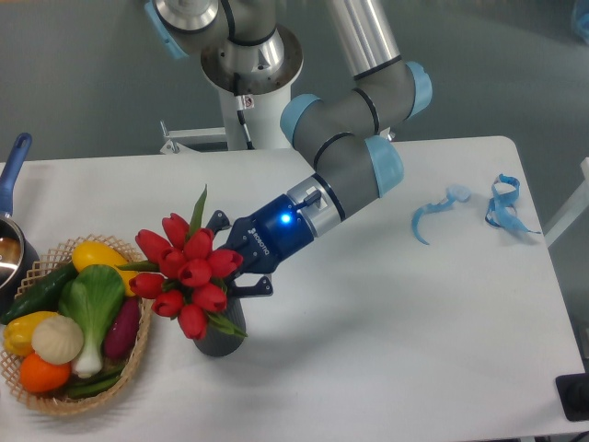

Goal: Insert the flowers into the vase
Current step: 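Lower the tulip stems down into the black vase, then open the gripper and pull it back from the tulips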

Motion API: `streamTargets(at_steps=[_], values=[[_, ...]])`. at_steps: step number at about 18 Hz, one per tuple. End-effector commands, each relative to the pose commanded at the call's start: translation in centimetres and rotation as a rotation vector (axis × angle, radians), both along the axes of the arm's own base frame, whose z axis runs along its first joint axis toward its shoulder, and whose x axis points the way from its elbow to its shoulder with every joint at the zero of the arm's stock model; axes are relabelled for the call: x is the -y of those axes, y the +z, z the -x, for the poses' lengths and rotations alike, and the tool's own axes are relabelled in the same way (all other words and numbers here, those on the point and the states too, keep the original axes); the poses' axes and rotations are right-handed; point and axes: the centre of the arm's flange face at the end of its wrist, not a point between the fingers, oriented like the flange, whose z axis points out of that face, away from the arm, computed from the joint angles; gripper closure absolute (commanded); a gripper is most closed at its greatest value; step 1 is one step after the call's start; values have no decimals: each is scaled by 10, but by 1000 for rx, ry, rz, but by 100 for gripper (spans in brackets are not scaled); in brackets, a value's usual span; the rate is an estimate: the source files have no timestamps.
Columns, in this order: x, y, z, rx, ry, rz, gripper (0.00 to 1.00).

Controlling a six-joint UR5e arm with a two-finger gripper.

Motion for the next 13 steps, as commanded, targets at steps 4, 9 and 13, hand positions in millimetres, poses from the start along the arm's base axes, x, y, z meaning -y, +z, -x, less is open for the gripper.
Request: streamTargets(at_steps=[4,9,13], values=[[-2,-3,2,-32,-7,-20,0],[1,-4,6,-89,5,24,0],[3,-4,7,-109,12,43,0]])
